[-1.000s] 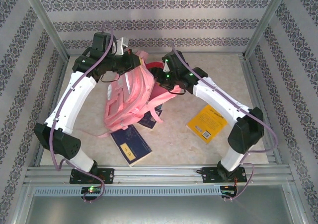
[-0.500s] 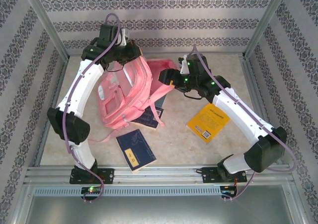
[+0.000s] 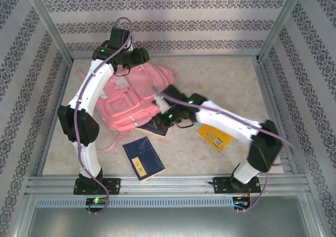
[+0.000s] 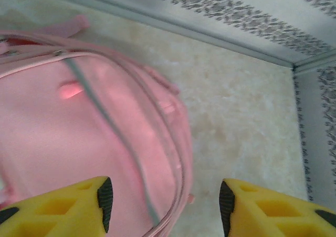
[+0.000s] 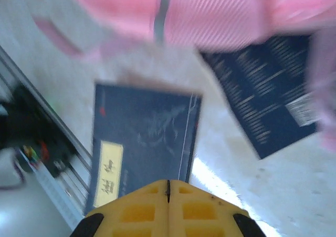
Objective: Pack books, pencil case, and school supplies into a backpack
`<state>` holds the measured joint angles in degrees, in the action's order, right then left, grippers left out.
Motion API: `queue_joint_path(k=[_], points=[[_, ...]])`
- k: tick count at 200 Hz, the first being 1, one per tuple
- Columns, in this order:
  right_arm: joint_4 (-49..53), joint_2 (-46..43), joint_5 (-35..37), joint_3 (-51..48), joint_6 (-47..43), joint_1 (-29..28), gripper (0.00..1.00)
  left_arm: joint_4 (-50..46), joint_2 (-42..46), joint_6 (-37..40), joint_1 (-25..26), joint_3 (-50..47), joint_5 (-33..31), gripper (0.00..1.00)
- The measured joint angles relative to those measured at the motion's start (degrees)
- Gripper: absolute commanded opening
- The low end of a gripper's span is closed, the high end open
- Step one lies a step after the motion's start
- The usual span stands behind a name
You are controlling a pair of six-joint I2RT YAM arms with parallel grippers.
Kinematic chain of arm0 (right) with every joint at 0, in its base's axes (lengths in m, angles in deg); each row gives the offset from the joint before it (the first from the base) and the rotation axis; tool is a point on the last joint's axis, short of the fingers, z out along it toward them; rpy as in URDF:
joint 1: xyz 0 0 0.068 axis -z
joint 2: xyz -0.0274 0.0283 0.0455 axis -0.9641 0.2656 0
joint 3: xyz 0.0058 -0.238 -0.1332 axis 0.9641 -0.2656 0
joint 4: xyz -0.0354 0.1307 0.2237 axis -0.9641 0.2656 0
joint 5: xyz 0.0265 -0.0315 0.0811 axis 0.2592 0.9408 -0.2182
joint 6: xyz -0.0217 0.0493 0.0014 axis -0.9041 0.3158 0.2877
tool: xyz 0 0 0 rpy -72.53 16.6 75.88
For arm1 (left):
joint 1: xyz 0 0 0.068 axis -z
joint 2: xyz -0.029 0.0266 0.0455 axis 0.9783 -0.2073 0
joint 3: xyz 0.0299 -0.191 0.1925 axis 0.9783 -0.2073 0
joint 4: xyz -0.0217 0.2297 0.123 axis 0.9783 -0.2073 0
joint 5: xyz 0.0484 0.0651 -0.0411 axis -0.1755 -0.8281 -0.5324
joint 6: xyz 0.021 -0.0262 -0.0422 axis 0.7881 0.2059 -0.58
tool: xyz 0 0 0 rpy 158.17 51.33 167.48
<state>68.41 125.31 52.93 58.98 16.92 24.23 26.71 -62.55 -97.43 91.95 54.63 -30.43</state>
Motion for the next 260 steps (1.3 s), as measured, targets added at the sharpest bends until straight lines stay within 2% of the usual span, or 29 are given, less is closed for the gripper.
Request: queue_joint_path(k=[34, 58, 79, 101, 125, 147, 167, 183, 197, 203, 230, 260], points=[[0.2, 13.0, -2.8, 1.6, -2.4, -5.8, 0.0, -2.6, 8.3, 0.0, 0.0, -6.6, -6.4, 0.6], [-0.2, 20.2, -3.0, 5.6, -2.4, -6.9, 0.0, -2.7, 18.1, -0.7, 0.0, -13.7, -9.0, 0.61], [-0.2, 24.6, -0.1, 7.7, -1.4, -6.7, 0.0, -2.3, 27.1, -2.1, 0.0, -22.6, -9.0, 0.61], [0.0, 24.4, 3.5, 8.0, 0.0, -5.6, 0.0, -2.0, 32.4, -3.8, 0.2, -31.4, -6.9, 0.6], [-0.5, 21.9, 8.0, 4.9, 0.9, -2.9, 0.0, -1.3, 34.1, -5.8, 1.0, -40.5, -3.5, 0.57], [-0.6, 18.3, 13.3, 0.4, 1.5, 1.7, 0.0, -0.6, 34.1, -7.4, 2.6, -47.2, -0.2, 0.57], [-1.8, 14.9, 14.5, -4.2, 1.7, 6.7, 0.0, 1.4, 34.0, -8.9, 4.8, -52.2, 2.6, 0.57], [-4.2, 12.2, 11.7, -8.2, 1.9, 10.1, 0.15, 3.1, 33.4, -9.6, 7.5, -55.4, 4.0, 0.57], [-6.2, 9.5, 9.2, -11.8, 2.6, 12.2, 0.36, 5.2, 31.8, -10.0, 10.5, -57.4, 5.3, 0.57], [-6.4, 8.3, 8.4, -13.0, 3.1, 12.8, 0.41, 6.2, 30.8, -10.2, 12.0, -58.1, 6.1, 0.57], [-7.0, 2.4, 5.5, -17.1, 4.9, 16.2, 0.49, 10.5, 24.8, -10.7, 17.0, -59.2, 8.5, 0.57], [-6.7, -5.7, 4.8, -22.6, 8.0, 22.1, 0.55, 13.4, 18.8, -10.2, 20.3, -58.6, 10.6, 0.58]])
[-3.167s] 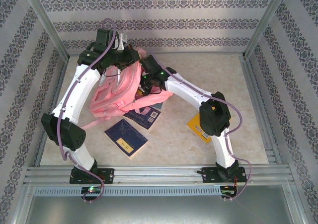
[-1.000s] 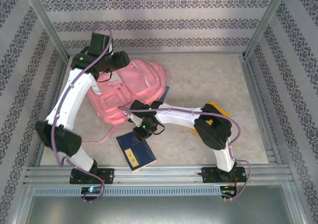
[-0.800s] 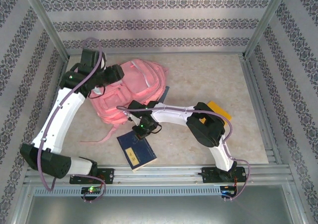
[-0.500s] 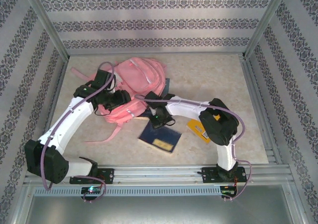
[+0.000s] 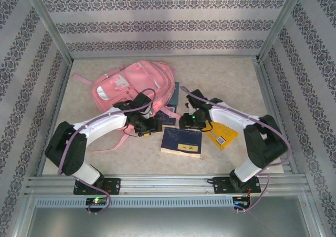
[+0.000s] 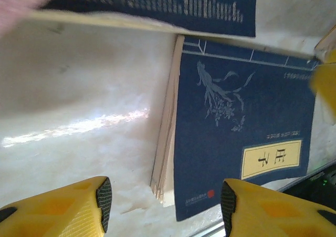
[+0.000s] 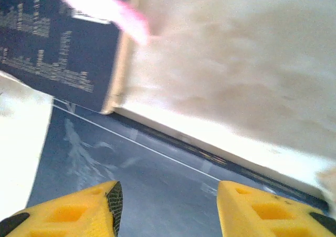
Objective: Pack books, pencil case, and school supplies into a backpack
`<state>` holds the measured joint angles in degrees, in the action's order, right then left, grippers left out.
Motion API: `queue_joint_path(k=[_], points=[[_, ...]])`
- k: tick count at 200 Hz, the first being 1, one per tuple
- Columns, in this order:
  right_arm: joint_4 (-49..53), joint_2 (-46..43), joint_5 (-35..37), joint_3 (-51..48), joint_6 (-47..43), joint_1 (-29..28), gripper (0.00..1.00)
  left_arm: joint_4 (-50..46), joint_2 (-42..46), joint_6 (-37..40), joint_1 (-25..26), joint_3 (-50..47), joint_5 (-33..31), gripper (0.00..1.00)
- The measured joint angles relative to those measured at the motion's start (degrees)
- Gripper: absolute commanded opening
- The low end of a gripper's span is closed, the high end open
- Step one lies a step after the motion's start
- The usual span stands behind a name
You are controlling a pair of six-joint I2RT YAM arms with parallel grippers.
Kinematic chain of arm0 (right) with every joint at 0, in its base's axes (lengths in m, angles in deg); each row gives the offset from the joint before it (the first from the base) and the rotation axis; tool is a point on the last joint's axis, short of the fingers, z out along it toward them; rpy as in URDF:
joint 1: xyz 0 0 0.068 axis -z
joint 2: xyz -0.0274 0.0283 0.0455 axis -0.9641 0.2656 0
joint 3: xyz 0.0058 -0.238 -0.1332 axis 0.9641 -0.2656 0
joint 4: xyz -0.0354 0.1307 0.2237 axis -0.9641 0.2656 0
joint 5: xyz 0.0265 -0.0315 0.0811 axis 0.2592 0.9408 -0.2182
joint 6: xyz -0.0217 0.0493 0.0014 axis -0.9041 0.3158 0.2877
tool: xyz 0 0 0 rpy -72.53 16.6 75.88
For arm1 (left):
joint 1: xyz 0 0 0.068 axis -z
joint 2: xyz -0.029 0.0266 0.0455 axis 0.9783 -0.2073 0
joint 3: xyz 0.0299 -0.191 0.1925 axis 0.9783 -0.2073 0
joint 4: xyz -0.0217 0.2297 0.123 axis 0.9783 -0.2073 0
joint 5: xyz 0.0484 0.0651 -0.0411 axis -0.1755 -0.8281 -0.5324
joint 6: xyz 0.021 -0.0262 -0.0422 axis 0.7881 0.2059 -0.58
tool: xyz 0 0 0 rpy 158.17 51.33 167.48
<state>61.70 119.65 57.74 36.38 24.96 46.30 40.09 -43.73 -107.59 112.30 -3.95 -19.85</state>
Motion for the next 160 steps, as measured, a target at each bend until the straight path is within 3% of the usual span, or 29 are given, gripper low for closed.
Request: queue_joint_path(k=[73, 122, 160], points=[[3.6, -10.5, -3.0, -15.2, 7.6, 4.7, 0.61, 4.8, -8.2, 1.2, 2.1, 1.4, 3.8, 0.56], [-1.3, -10.5, -13.0, -18.6, 12.7, 4.9, 0.54, 6.7, -12.3, 1.5, 2.8, 2.6, 5.9, 0.47], [-2.8, -11.1, -16.3, -18.6, 15.0, 5.7, 0.47, 6.7, -13.0, 1.9, 2.9, 2.6, 6.0, 0.43]])
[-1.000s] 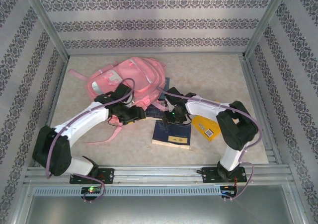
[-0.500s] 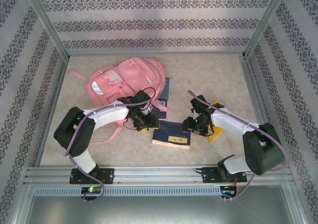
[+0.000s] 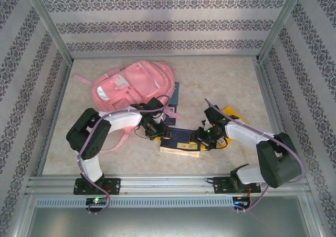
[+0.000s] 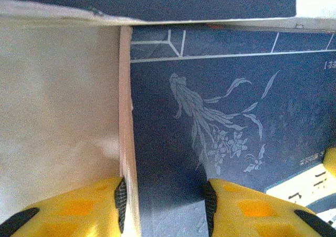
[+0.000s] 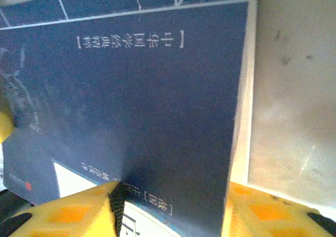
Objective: Pack books, pencil case, and school supplies into a backpack
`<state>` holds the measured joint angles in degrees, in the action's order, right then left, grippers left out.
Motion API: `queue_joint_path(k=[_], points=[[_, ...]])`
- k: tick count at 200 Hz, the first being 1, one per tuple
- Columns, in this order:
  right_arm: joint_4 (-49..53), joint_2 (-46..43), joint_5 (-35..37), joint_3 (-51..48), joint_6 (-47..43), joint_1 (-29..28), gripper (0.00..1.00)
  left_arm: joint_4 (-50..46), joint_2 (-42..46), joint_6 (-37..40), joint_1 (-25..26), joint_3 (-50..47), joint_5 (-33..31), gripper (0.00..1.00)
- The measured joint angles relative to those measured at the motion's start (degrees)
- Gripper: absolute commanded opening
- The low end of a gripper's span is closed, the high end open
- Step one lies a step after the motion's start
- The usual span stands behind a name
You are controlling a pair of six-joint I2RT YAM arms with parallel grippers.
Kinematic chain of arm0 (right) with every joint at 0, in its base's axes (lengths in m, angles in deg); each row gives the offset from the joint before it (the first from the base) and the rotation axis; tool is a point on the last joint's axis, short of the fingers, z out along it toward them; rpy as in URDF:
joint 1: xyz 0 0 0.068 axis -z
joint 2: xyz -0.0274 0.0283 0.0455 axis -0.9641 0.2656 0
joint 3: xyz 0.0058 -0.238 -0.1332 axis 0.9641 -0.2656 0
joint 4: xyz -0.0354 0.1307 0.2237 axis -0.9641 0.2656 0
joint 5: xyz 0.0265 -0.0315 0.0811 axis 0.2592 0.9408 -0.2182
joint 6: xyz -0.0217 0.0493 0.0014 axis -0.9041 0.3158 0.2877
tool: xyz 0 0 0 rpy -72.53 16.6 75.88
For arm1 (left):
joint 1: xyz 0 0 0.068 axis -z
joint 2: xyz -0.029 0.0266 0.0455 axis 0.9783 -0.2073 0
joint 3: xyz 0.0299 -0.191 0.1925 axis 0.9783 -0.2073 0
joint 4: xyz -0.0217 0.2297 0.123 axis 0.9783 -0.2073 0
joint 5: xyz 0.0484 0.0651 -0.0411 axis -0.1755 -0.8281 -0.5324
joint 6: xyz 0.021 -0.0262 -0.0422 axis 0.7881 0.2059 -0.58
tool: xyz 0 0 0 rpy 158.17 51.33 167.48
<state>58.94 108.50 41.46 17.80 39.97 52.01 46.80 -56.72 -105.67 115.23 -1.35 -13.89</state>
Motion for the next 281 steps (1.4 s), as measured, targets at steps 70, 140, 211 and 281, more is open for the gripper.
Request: queue_joint_path(k=[70, 140, 211, 281], points=[[-0.3, -4.0, -3.1, -0.2, 1.2, 2.2, 0.49, 0.0, 0.0, 0.5, 0.0, -0.2, 0.2, 0.4], [-17.9, -0.1, -13.0, -7.7, 8.8, 3.8, 0.61, 1.4, 0.0, 0.4, 0.0, -1.0, 2.0, 0.38], [-29.7, -1.1, -16.4, -11.0, 14.5, 6.7, 0.62, 1.7, 0.0, 0.4, 0.0, -1.1, 2.6, 0.38], [-21.1, -9.7, -13.7, -11.2, 9.9, 10.0, 0.36, -0.5, 0.9, 2.0, 0.0, -0.6, 1.3, 0.5]])
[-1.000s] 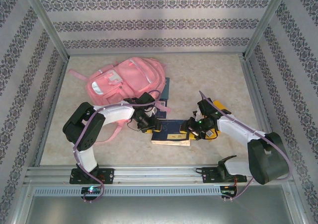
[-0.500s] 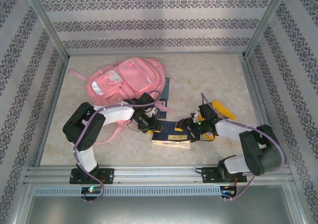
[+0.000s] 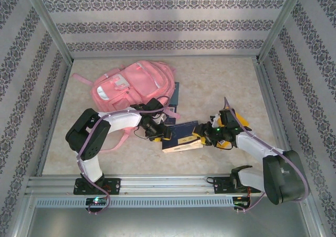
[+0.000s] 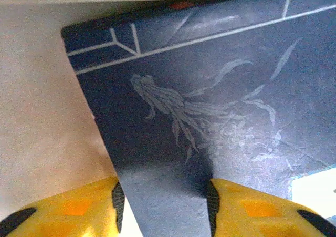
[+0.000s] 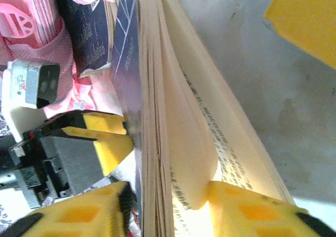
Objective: Pack books, pencil case, and school supplies into a backpack
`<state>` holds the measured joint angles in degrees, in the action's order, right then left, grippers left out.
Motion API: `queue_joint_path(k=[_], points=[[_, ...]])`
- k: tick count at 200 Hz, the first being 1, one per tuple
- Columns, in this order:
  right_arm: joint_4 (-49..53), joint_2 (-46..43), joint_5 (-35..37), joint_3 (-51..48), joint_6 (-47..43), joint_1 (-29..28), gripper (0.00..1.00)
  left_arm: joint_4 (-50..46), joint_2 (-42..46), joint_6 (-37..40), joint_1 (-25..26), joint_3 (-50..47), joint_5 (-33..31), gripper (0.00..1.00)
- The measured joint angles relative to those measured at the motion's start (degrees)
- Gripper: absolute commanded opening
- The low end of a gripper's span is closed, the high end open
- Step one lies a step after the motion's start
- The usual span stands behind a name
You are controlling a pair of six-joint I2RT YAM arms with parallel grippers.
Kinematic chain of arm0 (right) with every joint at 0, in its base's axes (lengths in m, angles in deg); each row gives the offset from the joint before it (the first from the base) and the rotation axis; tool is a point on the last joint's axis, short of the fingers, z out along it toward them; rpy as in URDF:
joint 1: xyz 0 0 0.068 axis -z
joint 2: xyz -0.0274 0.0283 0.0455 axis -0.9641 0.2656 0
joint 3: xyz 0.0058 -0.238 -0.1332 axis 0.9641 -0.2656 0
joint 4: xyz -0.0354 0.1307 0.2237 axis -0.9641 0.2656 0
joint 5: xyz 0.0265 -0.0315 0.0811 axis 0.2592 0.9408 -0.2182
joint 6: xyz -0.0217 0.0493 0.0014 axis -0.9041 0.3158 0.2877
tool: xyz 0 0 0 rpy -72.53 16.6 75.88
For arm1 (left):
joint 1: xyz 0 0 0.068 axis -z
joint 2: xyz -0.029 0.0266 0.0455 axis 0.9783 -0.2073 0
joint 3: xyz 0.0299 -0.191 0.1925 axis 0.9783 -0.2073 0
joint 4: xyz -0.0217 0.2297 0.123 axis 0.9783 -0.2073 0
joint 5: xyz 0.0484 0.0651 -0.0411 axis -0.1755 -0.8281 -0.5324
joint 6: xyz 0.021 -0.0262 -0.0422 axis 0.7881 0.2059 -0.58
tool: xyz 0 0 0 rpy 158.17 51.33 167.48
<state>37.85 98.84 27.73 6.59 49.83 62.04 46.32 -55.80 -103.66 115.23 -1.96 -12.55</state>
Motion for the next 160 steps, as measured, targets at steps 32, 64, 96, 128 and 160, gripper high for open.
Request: queue_joint_path(k=[32, 64, 96, 128, 160], points=[[2.9, -0.1, 0.0, 1.5, -2.0, -1.9, 0.34, -5.1, 3.5, 3.5, 0.0, 3.0, -2.9, 0.55], [4.3, -1.2, -0.2, 4.0, -2.3, -2.7, 0.32, -7.6, 5.8, 6.6, -0.1, 5.1, -4.5, 0.56], [3.9, 1.0, -0.8, 4.5, -1.4, -2.7, 0.27, -10.0, 6.7, 9.8, 0.0, 5.1, -6.1, 0.6], [4.0, 3.8, -0.8, 4.5, -0.3, -2.6, 0.27, -13.0, 11.0, 16.0, 0.0, 7.5, -12.4, 0.68], [3.8, 4.0, -1.3, 4.5, 1.1, -2.5, 0.27, -13.6, 13.0, 24.5, 3.5, 11.7, -19.7, 0.76]])
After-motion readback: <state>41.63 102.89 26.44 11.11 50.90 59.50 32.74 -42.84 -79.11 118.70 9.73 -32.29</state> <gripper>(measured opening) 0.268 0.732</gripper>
